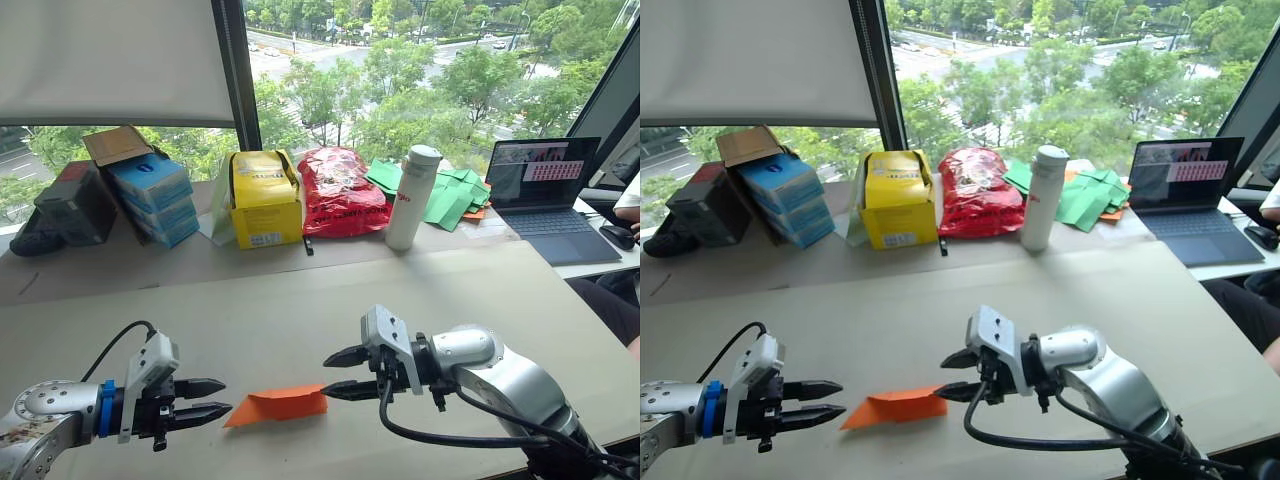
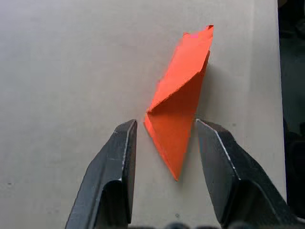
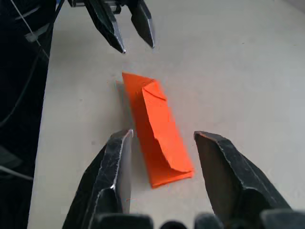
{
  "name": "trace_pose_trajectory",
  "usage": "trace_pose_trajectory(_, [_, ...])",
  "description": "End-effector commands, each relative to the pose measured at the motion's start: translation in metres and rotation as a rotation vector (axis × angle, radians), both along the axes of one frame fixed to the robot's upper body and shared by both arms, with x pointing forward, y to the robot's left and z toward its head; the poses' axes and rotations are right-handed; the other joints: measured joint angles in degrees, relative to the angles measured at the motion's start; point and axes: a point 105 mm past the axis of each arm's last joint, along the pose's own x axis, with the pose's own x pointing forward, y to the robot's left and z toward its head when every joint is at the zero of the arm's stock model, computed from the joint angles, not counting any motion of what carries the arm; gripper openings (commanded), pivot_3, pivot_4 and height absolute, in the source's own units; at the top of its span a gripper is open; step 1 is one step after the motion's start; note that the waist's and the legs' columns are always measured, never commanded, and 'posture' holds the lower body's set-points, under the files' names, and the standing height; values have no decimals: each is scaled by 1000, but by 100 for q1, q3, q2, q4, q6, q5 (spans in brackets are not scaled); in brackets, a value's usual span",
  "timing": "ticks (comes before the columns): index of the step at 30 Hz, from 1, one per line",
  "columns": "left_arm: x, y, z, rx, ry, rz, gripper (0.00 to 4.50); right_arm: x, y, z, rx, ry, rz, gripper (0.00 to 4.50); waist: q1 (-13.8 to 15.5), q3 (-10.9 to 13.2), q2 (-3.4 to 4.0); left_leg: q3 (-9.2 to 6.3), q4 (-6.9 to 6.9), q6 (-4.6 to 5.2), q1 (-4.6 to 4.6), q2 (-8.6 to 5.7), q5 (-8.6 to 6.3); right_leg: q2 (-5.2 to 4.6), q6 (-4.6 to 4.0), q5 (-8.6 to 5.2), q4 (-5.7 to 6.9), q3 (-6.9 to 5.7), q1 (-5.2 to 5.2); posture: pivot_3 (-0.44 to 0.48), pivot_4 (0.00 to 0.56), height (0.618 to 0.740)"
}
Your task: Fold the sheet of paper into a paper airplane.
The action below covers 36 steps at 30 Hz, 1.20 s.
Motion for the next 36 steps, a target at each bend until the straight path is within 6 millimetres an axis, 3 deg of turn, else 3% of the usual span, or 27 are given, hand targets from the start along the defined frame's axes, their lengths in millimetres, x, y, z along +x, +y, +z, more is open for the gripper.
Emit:
trace_pose_trajectory(1, [-2,-3,9,-2,-25,-22,3492,-18,5,9,34,-19,130,3596,6,1,-2,7,2,1,-1,-2,-1,-4,-1,0,-1,1,0,0,150,738])
trace_pose_trajectory(4, [-5,-4,8,-7,-17,-35,4485,-32,7,2,29,44,232,4500,-4,2,-3,12,9,1,5,0,0,-4,-4,5,3,1,7,0,150,738])
trace_pose_trajectory(10, [-12,-7,7,-11,19,-71,4485,-39,18,-14,8,72,335,4500,-14,2,-4,13,8,-15,14,13,9,2,-12,10,18,-3,7,0,150,738])
trace_pose_trajectory(18, [-17,-12,18,-21,38,-80,4485,-11,44,-31,16,40,266,4500,-16,4,-9,14,8,-27,21,12,17,4,-21,15,24,-2,8,0,150,738])
trace_pose_trajectory(27, [-17,-18,20,-39,27,-67,4485,34,55,-24,146,172,29,4500,-19,3,-10,15,9,-30,23,10,19,7,-30,20,28,3,6,0,150,738])
trace_pose_trajectory(36, [-11,-21,26,-43,6,-52,4485,44,53,-11,159,158,11,4500,-19,3,-10,18,9,-30,21,9,19,8,-32,20,36,4,-1,0,150,738])
